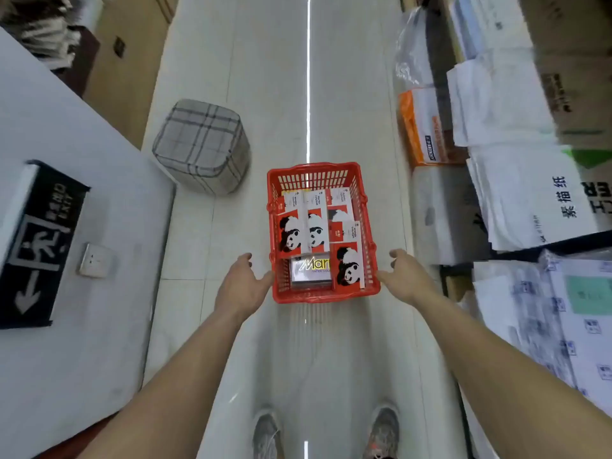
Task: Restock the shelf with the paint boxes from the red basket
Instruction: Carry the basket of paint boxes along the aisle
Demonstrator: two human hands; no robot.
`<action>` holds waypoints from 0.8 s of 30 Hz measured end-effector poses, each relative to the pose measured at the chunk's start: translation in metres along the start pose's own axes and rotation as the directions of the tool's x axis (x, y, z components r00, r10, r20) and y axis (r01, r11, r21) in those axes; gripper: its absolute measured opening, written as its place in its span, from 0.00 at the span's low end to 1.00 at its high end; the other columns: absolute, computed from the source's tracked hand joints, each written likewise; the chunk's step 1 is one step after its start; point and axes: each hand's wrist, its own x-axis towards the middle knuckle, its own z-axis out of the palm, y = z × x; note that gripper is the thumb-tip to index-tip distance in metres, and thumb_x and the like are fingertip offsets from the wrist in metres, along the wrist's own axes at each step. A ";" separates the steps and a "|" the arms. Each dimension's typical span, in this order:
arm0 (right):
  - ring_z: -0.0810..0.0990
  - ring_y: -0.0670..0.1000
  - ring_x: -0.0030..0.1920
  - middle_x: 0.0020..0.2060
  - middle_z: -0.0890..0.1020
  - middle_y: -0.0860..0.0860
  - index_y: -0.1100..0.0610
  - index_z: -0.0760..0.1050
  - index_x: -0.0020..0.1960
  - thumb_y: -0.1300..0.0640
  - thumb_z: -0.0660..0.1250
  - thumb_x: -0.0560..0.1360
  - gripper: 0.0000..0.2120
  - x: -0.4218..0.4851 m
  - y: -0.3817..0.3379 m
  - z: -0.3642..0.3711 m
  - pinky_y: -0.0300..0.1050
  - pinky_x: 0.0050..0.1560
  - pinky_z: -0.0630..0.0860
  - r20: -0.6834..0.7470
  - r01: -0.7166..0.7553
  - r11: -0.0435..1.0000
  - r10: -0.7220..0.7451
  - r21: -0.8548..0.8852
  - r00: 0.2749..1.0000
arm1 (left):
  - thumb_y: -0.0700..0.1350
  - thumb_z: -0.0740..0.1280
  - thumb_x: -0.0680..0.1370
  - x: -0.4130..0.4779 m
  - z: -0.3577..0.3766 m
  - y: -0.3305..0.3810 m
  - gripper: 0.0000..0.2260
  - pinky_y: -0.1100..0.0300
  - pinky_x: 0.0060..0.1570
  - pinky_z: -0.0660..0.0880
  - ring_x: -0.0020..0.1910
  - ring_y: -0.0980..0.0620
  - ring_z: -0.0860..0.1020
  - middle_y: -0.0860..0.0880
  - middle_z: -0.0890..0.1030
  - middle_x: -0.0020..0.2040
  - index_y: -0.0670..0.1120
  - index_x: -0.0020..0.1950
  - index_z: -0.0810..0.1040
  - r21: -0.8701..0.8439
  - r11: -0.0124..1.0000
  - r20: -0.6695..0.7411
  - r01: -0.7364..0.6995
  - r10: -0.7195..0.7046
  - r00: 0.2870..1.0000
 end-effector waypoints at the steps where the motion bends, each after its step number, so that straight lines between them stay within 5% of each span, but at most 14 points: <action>1: 0.80 0.60 0.62 0.68 0.77 0.59 0.60 0.66 0.75 0.47 0.70 0.77 0.32 0.022 0.003 0.012 0.54 0.58 0.78 -0.020 0.001 1.000 0.000 0.028 1.000 | 0.61 0.68 0.77 0.021 0.014 -0.006 0.38 0.47 0.65 0.73 0.71 0.43 0.75 0.44 0.72 0.76 0.44 0.81 0.61 -0.018 1.000 -0.013 -0.002 0.002 1.000; 4: 0.81 0.60 0.58 0.65 0.79 0.60 0.61 0.69 0.71 0.48 0.71 0.77 0.28 0.102 0.013 0.047 0.52 0.52 0.77 -0.067 0.018 0.995 -0.011 0.099 0.998 | 0.64 0.68 0.76 0.093 0.056 -0.023 0.41 0.46 0.65 0.73 0.72 0.43 0.74 0.44 0.72 0.77 0.44 0.81 0.59 -0.032 0.999 -0.038 0.043 -0.044 0.998; 8: 0.78 0.63 0.66 0.70 0.75 0.61 0.61 0.63 0.77 0.48 0.70 0.78 0.34 0.206 0.034 0.087 0.56 0.64 0.76 -0.144 0.002 0.979 0.028 0.204 0.989 | 0.62 0.69 0.77 0.186 0.110 -0.037 0.40 0.43 0.68 0.73 0.71 0.41 0.75 0.43 0.72 0.77 0.44 0.81 0.58 -0.114 0.990 -0.096 0.087 -0.098 0.991; 13: 0.80 0.54 0.52 0.56 0.82 0.52 0.55 0.71 0.71 0.50 0.66 0.81 0.20 0.287 0.055 0.105 0.46 0.51 0.72 -0.078 0.051 0.956 -0.029 0.289 0.997 | 0.58 0.65 0.81 0.262 0.156 -0.045 0.24 0.45 0.59 0.78 0.57 0.40 0.82 0.43 0.82 0.64 0.47 0.72 0.70 -0.216 0.972 -0.100 0.096 -0.119 0.988; 19: 0.78 0.38 0.44 0.44 0.81 0.39 0.48 0.76 0.55 0.58 0.64 0.81 0.06 0.289 0.062 0.111 0.35 0.38 0.70 -0.150 0.139 0.931 -0.093 0.338 0.984 | 0.50 0.62 0.84 0.263 0.167 -0.051 0.13 0.48 0.50 0.79 0.49 0.41 0.83 0.45 0.84 0.52 0.43 0.61 0.78 -0.154 0.986 -0.235 0.072 -0.107 0.966; 24: 0.82 0.40 0.42 0.43 0.82 0.38 0.49 0.76 0.56 0.57 0.64 0.83 0.05 0.218 0.050 0.062 0.36 0.36 0.74 -0.115 0.060 0.920 -0.016 0.386 0.993 | 0.49 0.63 0.84 0.193 0.118 -0.006 0.10 0.55 0.41 0.72 0.42 0.45 0.81 0.48 0.83 0.44 0.44 0.55 0.80 -0.133 0.990 -0.240 0.050 -0.081 0.967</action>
